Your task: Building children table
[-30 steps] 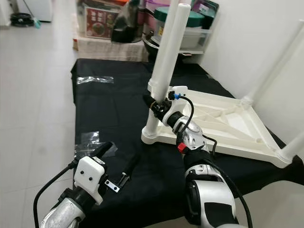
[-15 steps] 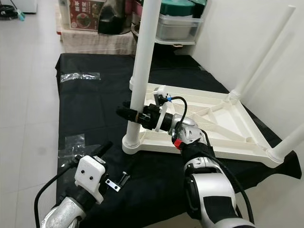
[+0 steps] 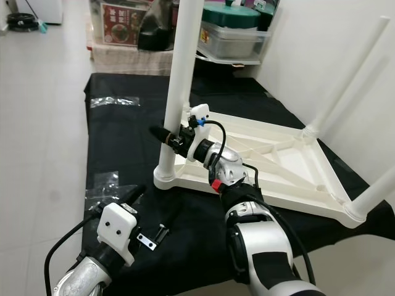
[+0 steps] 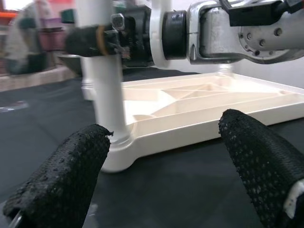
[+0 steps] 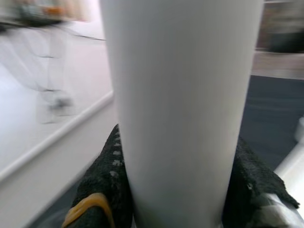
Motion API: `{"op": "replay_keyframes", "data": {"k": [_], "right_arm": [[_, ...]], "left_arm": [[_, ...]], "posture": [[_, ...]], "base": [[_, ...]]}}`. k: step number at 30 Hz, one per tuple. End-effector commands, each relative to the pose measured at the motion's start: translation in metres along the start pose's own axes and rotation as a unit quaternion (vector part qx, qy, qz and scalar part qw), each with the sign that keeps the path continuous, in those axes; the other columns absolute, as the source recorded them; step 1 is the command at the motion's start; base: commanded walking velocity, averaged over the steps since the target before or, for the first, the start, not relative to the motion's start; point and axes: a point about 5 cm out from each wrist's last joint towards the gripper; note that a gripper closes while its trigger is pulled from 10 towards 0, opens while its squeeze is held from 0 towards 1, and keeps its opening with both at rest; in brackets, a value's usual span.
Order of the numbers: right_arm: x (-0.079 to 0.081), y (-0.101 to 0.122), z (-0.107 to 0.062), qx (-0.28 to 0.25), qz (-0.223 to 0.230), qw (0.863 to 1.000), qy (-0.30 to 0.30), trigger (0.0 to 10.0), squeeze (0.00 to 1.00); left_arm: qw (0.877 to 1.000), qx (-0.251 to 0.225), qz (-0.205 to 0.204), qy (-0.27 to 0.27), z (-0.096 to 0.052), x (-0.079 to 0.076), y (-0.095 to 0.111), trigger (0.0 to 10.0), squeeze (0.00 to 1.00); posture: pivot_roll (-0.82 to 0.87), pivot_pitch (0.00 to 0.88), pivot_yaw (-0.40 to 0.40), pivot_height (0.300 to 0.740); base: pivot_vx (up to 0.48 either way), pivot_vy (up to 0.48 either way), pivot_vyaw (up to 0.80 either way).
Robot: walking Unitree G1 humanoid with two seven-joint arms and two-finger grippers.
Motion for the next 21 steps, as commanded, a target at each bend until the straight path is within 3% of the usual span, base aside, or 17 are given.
{"op": "replay_keyframes", "data": {"k": [1, 2, 3, 6, 8, 9, 11, 14, 15, 16, 19, 20, 21], "right_arm": [[-0.027, -0.015, -0.016, 0.026, 0.016, 0.99, -0.136, 0.0, 0.0], [-0.027, -0.015, -0.016, 0.026, 0.016, 0.99, -0.136, 0.0, 0.0], [-0.036, -0.021, -0.023, 0.04, 0.003, 0.975, -0.22, 0.0, 0.0], [-0.036, -0.021, -0.023, 0.04, 0.003, 0.975, -0.22, 0.0, 0.0], [-0.042, -0.03, -0.035, 0.05, 0.003, 0.931, -0.363, 0.0, 0.0], [-0.042, -0.03, -0.035, 0.05, 0.003, 0.931, -0.363, 0.0, 0.0], [-0.037, -0.032, -0.036, 0.048, 0.022, 0.908, -0.415, 0.0, 0.0], [-0.035, -0.032, -0.035, 0.045, 0.024, 0.904, -0.425, 0.0, 0.0], [-0.03, -0.03, -0.031, 0.035, 0.036, 0.909, -0.413, 0.0, 0.0], [-0.027, -0.028, -0.029, 0.028, 0.026, 0.912, -0.409, 10.0, 0.0], [-0.022, -0.022, -0.025, 0.003, 0.022, 0.919, -0.393, 10.0, 0.01], [-0.021, -0.019, -0.025, -0.011, 0.017, 0.923, -0.385, 10.0, 1.0], [-0.022, -0.019, -0.026, -0.019, 0.016, 0.923, -0.383, 10.0, 1.0]], "left_arm": [[1.0, 0.014, -0.005, -0.006, -0.001, -0.003, -0.005, 10.0, 0.0], [1.0, 0.014, -0.005, -0.006, -0.001, -0.003, -0.005, 10.0, 0.0], [1.0, 0.014, -0.004, -0.007, -0.001, -0.003, -0.005, 10.0, 0.0], [1.0, 0.014, -0.004, -0.007, -0.001, -0.003, -0.005, 10.0, 0.0], [1.0, 0.015, -0.003, -0.008, -0.001, -0.003, -0.006, 10.0, 0.0], [1.0, 0.015, -0.003, -0.008, -0.001, -0.003, -0.006, 10.0, 0.0], [1.0, 0.016, -0.002, -0.009, -0.001, -0.003, -0.006, 10.0, 0.0], [1.0, 0.016, -0.002, -0.009, -0.001, -0.003, -0.006, 10.0, 0.0], [1.0, 0.017, -0.002, -0.009, -0.001, -0.003, -0.007, 10.0, 0.0], [1.0, 0.018, -0.002, -0.008, -0.002, -0.003, -0.007, 10.0, 0.0], [1.0, 0.018, -0.002, -0.009, -0.002, -0.003, -0.007, 10.0, 0.0], [1.0, 0.018, -0.003, -0.009, -0.002, -0.003, -0.007, 10.0, 0.0], [1.0, 0.019, -0.003, -0.01, -0.002, -0.003, -0.007, 10.0, 0.0]], "posture": [[0.1, 0.039, -0.139, 0.74], [0.1, 0.039, -0.139, 0.74], [0.1, 0.036, -0.138, 0.74], [0.1, 0.036, -0.138, 0.74], [0.1, 0.032, -0.139, 0.74], [0.1, 0.032, -0.139, 0.74], [0.11, 0.028, -0.14, 0.74], [0.11, 0.027, -0.139, 0.74], [0.11, 0.027, -0.138, 0.74], [0.1, 0.025, -0.137, 0.74], [0.1, 0.025, -0.138, 0.74], [0.1, 0.023, -0.137, 0.74], [0.1, 0.021, -0.136, 0.74]], "base": [[0.0, 0.0, 0.0], [0.0, 0.0, 0.0], [0.0, 0.0, 0.0], [0.0, 0.0, 0.0], [0.0, 0.0, 0.0], [0.0, 0.0, 0.0], [0.0, 0.0, 0.0], [0.0, 0.0, 0.0], [0.0, 0.0, 0.0], [0.0, 0.0, 0.0], [0.0, 0.0, 0.0], [0.0, 0.0, 0.0], [0.0, 0.0, 0.0]]}}
Point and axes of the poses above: a point about 5 cm out from each wrist's last joint towards the gripper, its own z axis pointing out of the wrist towards the gripper, its own y axis along the axis of the wrist's last joint, x = y × z, and after that the axes turned 3 degrees about -z, right-handed
